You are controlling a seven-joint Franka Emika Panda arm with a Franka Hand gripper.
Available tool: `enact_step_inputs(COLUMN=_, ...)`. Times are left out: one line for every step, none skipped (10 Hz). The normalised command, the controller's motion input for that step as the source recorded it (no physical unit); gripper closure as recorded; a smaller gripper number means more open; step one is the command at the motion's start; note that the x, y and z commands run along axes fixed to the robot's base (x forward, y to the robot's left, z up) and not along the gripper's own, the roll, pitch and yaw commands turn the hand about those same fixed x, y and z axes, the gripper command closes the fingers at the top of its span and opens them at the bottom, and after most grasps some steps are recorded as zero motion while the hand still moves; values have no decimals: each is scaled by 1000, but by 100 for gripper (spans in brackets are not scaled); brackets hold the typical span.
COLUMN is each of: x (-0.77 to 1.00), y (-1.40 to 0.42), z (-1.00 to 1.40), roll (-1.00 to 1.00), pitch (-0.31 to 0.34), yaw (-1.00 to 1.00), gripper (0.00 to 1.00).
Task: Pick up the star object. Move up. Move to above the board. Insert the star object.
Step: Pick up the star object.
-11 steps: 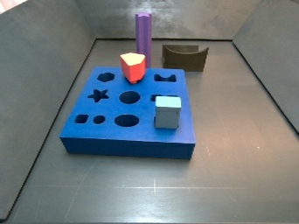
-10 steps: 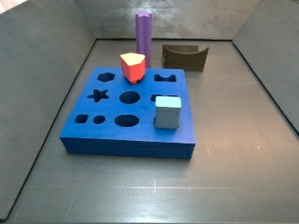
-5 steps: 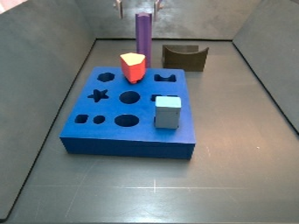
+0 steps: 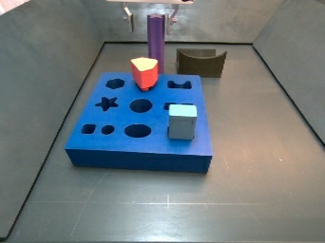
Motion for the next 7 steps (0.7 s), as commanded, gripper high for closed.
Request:
enact_step_inputs(x=0, y=0, z=0, roll=0, pitch=0, yaw=0, gripper=0)
enact_step_inputs(x=0, y=0, z=0, roll=0, pitch=0, yaw=0, gripper=100)
enact_step_inputs(x=0, y=0, z=0, roll=0, pitch=0, yaw=0, gripper=100)
enact_step_inputs(x=0, y=0, z=0, roll=0, pitch=0, yaw=0, gripper=100)
enact_step_inputs(x=0, y=0, z=0, roll=0, pitch=0, yaw=0, gripper=100)
enact_step_inputs(x=0, y=0, z=0, roll=0, pitch=0, yaw=0, gripper=100)
enact_step_inputs(x=0, y=0, z=0, roll=0, pitch=0, yaw=0, gripper=100)
